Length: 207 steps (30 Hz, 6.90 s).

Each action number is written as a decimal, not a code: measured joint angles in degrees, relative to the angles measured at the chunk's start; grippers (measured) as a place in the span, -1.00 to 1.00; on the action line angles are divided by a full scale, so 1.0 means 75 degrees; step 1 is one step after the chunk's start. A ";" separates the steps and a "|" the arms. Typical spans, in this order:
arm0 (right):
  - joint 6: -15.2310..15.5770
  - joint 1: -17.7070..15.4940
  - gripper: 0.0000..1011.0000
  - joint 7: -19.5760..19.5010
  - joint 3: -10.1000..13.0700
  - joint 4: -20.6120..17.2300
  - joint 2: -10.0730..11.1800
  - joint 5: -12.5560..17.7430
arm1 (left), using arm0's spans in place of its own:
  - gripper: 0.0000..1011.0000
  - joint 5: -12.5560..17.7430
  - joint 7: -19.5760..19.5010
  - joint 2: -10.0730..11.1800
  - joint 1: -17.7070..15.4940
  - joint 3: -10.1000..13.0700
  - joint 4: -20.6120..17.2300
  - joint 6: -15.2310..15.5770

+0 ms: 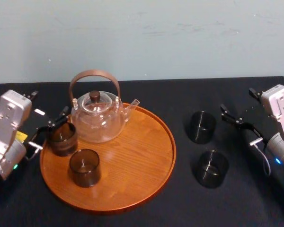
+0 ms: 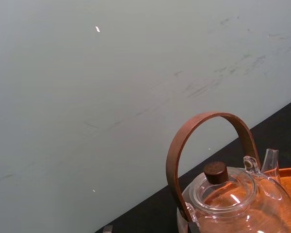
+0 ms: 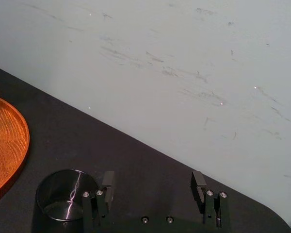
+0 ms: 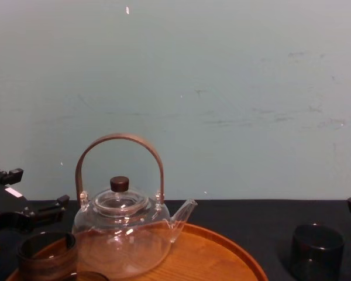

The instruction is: Pick up the glass from the table and place it on the tray.

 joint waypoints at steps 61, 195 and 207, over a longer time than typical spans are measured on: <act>0.0068 -0.0126 0.98 0.0432 0.0124 -0.0231 0.0144 0.0052 | 0.98 0.0000 0.0000 0.0000 0.0000 0.0000 0.0000 0.0000; 0.1956 -0.1099 0.79 0.4623 0.0559 -0.1299 0.0969 0.0818 | 0.98 0.0000 0.0000 0.0000 0.0000 0.0000 0.0000 0.0000; 0.1947 -0.1108 0.79 0.4641 0.0572 -0.1309 0.0978 0.0852 | 0.98 0.0000 0.0000 0.0000 0.0000 0.0000 0.0000 0.0000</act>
